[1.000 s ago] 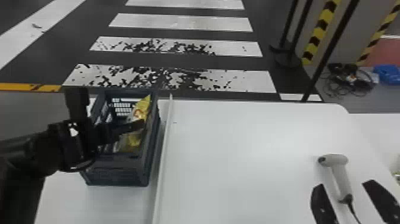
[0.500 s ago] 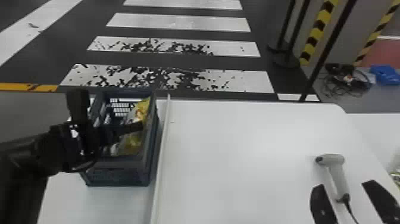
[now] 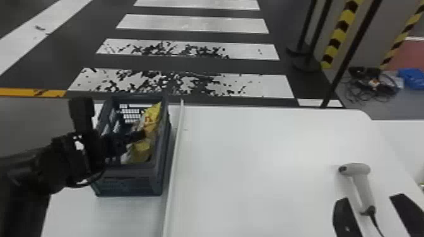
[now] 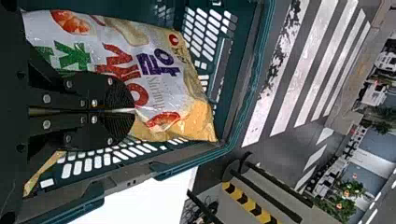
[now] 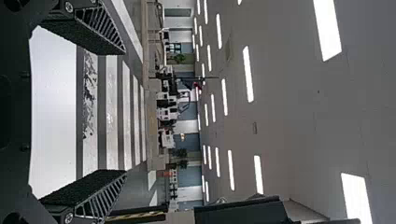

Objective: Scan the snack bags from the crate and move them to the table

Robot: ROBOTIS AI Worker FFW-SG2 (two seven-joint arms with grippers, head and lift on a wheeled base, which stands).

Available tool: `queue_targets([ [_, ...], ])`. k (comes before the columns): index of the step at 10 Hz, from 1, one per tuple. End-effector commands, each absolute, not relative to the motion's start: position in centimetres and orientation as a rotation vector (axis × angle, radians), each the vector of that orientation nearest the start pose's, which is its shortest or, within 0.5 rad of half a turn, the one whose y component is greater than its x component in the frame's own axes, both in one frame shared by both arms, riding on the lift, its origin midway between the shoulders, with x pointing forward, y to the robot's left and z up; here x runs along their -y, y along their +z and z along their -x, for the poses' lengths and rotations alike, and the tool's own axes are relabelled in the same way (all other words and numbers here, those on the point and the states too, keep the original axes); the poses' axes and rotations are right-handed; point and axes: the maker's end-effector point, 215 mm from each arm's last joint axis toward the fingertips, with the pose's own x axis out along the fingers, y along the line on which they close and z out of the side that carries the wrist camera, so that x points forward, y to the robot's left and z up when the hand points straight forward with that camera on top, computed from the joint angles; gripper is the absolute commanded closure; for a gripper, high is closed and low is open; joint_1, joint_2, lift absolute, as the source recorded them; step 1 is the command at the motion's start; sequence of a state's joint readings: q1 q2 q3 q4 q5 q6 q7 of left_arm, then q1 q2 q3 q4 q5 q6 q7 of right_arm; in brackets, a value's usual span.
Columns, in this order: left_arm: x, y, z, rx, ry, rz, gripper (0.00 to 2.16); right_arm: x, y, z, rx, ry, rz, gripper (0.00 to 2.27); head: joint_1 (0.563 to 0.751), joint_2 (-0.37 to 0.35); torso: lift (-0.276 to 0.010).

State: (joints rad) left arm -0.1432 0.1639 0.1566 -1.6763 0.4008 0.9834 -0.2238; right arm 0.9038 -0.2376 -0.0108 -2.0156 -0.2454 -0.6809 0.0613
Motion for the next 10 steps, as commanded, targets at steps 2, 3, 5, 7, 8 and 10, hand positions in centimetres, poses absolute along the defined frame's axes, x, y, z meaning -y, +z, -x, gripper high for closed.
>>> queue_targets([
  [2, -24.8, -41.8, -54.5, -0.629, -0.224, 0.307, 2.09, 25.2, -30.0, -29.7, 0.205, 0.122, -0.074, 0.09, 0.695, -0.006, -0.095],
  [3, -25.3, -41.3, -53.8, -0.626, -0.209, 0.299, 2.12, 25.2, -30.1, -29.6, 0.203, 0.123, -0.075, 0.09, 0.695, -0.003, -0.095],
  [5, -27.2, -39.7, -53.3, -0.583, -0.135, 0.252, 2.12, 24.9, -30.3, -29.4, 0.196, 0.125, -0.08, 0.09, 0.695, 0.006, -0.095],
  [7, -28.4, -37.7, -53.5, -0.499, -0.107, 0.234, 2.12, 24.9, -30.2, -28.9, 0.196, 0.125, -0.082, 0.09, 0.695, 0.034, -0.095],
  [8, -28.2, -37.1, -53.5, -0.488, -0.116, 0.233, 2.13, 24.8, -30.3, -28.7, 0.193, 0.127, -0.08, 0.09, 0.695, 0.042, -0.095],
  [10, -27.3, -35.8, -53.1, -0.465, -0.135, 0.228, 2.13, 24.5, -30.1, -28.6, 0.197, 0.132, -0.079, 0.09, 0.695, 0.046, -0.095],
])
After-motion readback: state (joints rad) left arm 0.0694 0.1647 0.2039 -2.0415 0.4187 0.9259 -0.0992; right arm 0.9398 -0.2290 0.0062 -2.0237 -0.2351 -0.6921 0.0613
